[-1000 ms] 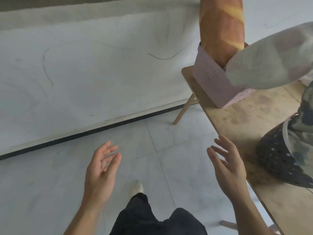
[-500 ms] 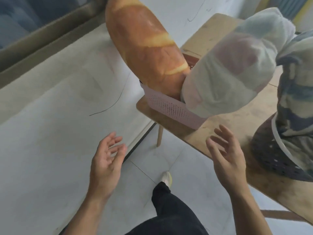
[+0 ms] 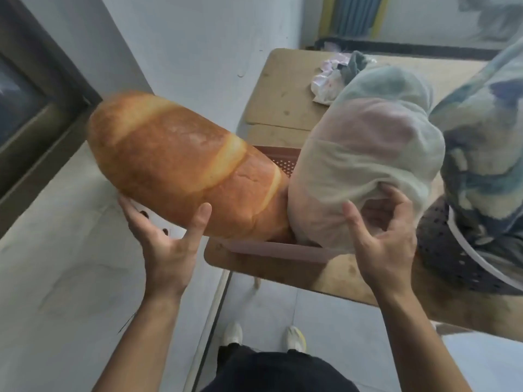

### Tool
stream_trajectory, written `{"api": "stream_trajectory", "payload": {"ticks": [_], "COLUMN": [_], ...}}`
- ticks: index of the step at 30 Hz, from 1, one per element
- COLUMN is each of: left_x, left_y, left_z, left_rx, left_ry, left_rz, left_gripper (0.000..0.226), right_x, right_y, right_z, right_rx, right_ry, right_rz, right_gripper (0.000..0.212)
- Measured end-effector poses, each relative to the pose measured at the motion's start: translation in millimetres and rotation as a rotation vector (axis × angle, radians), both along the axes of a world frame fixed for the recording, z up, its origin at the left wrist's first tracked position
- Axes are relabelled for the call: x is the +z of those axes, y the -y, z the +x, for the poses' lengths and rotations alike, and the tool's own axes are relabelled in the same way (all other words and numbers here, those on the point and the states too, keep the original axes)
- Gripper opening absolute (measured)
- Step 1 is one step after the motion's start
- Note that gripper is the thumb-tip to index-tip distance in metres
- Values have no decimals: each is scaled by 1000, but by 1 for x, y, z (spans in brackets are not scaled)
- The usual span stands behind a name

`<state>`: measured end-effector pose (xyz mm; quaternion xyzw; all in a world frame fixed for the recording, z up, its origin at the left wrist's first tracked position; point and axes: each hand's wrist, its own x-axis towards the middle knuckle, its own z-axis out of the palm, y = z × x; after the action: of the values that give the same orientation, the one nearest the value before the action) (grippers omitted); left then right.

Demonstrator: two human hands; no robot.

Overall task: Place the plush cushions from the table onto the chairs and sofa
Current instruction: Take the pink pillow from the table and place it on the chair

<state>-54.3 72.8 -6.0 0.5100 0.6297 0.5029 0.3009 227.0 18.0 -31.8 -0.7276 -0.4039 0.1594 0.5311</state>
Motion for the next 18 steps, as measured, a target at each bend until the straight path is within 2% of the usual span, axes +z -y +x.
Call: {"api": "stream_trajectory", "payload": {"ticks": [3, 6, 8, 10, 12, 15, 18], "left_x": [-16, -21, -26, -27, -28, -28, -27], "left_y": [-27, -35, -38, -39, -37, -37, -39], "left_z": [-2, 1, -2, -3, -3, -3, -1], "left_rx": [-56, -102, -103, -104, -108, -114, -107], "left_ry": [-82, -122, -122, -117, -117, -118, -137], "left_rz": [15, 49, 66, 78, 77, 84, 101], "left_gripper": [147, 144, 140, 137, 134, 131, 132], "right_x": [2, 8, 8, 3, -3, -4, 15], "right_y": [1, -9, -20, -32, -40, -45, -44], "right_z": [-14, -14, -4, 0, -10, -27, -26], "right_rx": [-321, -480, -452, -354, -307, -352, -369], "right_ry": [38, 49, -101, -323, -432, -320, -198], "right_rz": [-46, -100, -193, -214, -211, -172, 3], "right_gripper": [94, 130, 153, 163, 151, 103, 61]}}
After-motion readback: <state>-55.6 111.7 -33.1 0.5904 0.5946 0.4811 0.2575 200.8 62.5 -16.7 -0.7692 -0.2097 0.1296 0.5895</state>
